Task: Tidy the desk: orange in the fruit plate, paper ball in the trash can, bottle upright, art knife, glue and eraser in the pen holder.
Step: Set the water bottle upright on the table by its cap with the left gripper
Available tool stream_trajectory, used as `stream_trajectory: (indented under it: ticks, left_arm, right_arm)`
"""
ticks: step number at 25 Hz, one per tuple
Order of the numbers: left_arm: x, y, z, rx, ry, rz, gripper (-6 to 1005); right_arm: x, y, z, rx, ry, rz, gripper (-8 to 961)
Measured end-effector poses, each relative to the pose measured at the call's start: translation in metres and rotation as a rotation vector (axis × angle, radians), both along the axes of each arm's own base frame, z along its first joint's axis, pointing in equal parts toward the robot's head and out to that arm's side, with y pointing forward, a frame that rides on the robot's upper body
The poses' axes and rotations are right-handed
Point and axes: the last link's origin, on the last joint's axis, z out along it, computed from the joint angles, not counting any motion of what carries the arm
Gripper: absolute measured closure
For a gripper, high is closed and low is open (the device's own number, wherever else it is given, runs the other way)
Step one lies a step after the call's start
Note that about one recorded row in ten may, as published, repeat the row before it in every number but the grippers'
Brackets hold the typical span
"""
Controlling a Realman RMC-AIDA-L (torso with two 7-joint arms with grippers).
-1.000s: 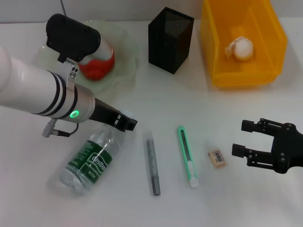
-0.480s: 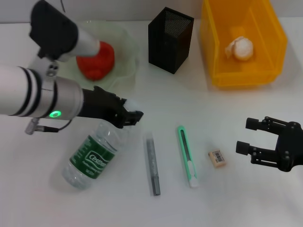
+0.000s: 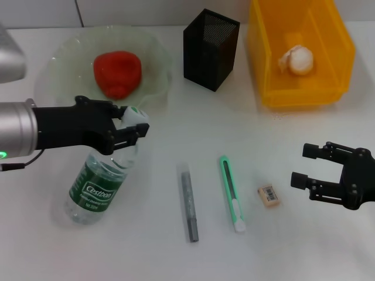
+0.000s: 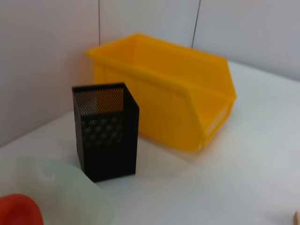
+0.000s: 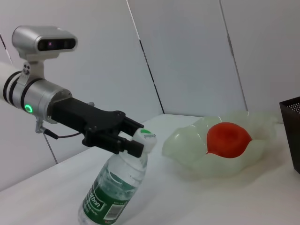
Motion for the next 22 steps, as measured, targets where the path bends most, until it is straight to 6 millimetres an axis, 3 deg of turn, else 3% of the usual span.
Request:
stream_trajectory:
  ticks: [1, 5, 6, 22]
  left_arm:
    - [-0.012, -0.005, 0.011, 0.029, -0.051, -0.032, 552]
    - [-0.012, -0.005, 0.011, 0.029, -0.051, -0.032, 552]
    - [-0.036, -0.009, 0.025, 0.072, -0.174, -0.057, 552]
    - [-0.051, -0.016, 0.048, 0.152, -0.331, -0.123, 553]
  right_arm:
    - [-0.001, 0.0, 0.0, -0.001, 0.001, 0.003, 177]
    - [-0.002, 0.0, 0.0, -0.003, 0.003, 0.008, 177]
    - [-0.002, 0.0, 0.0, -0.004, 0.004, 0.01, 177]
    - [-0.002, 0.001, 0.001, -0.007, 0.005, 0.007, 177]
